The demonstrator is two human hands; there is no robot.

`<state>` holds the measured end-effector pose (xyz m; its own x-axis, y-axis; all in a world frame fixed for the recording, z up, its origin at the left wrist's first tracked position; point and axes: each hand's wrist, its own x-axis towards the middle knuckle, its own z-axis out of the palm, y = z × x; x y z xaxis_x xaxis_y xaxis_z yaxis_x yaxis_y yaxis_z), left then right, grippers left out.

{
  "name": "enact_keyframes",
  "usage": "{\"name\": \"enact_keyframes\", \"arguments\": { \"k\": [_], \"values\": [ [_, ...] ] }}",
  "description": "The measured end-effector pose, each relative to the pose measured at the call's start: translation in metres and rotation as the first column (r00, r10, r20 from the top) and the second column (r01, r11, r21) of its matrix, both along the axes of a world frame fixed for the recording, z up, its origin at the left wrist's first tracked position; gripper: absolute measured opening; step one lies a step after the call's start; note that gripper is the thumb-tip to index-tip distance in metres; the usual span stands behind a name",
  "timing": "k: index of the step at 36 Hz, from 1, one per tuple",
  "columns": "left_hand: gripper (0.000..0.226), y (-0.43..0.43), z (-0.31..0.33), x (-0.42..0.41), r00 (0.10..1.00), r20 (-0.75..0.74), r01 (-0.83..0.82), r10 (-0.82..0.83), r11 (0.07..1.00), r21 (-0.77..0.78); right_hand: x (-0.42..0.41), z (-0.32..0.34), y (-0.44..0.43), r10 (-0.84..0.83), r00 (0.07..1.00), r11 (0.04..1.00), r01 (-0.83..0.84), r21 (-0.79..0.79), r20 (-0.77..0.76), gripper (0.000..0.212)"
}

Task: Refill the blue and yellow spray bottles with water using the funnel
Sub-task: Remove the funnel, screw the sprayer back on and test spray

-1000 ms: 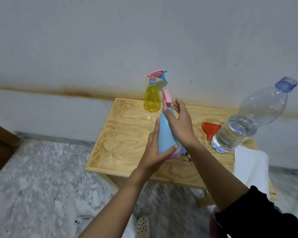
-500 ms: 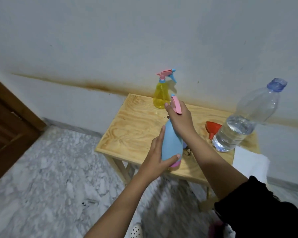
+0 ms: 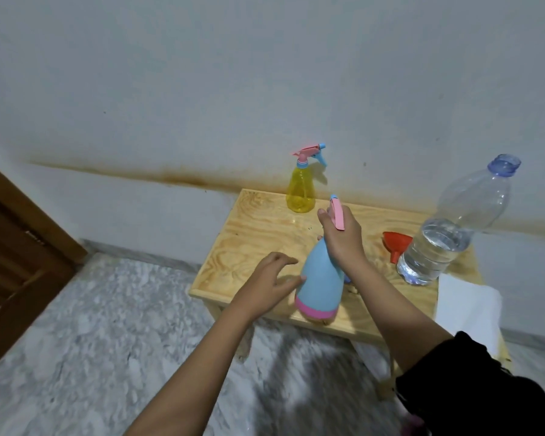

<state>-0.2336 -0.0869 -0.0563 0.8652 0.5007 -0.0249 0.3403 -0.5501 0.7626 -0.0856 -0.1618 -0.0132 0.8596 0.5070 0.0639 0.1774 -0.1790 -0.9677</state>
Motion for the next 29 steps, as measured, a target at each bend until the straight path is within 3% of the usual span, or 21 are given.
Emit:
{"name": "enact_keyframes", "arguments": {
  "k": [5, 11, 13, 18, 22, 29],
  "values": [
    [0.038, 0.031, -0.001, 0.001, 0.892, -0.447, 0.011, 0.07, 0.984, 0.176, -0.005, -0.007, 0.003, 0.017, 1.0, 0.998, -0.015, -0.068, 0.026, 0.019],
    [0.02, 0.045, -0.005, 0.0, 0.724, -0.685, 0.066, 0.081, 0.98, 0.187, -0.015, -0.023, 0.012, 0.053, 0.998, 0.99, -0.057, -0.126, -0.032, 0.018],
    [0.032, 0.049, -0.008, -0.001, 0.696, -0.713, 0.059, 0.079, 0.984, 0.166, -0.019, -0.029, 0.016, 0.073, 0.997, 0.985, -0.078, -0.157, -0.036, 0.016],
    [0.034, 0.056, -0.015, -0.004, 0.679, -0.73, 0.043, 0.074, 0.989, 0.139, -0.031, -0.043, 0.026, 0.108, 0.99, 0.976, -0.124, -0.179, -0.095, 0.01],
    [0.023, 0.061, -0.022, -0.008, 0.683, -0.727, 0.014, 0.075, 0.993, 0.115, -0.04, -0.051, 0.034, 0.133, 0.982, 0.971, -0.156, -0.182, -0.136, 0.015],
    [0.036, 0.069, -0.032, -0.012, 0.712, -0.696, -0.037, 0.095, 0.995, 0.097, -0.047, -0.061, 0.046, 0.146, 0.974, 0.958, -0.183, -0.221, -0.172, 0.026]
  ]
}}
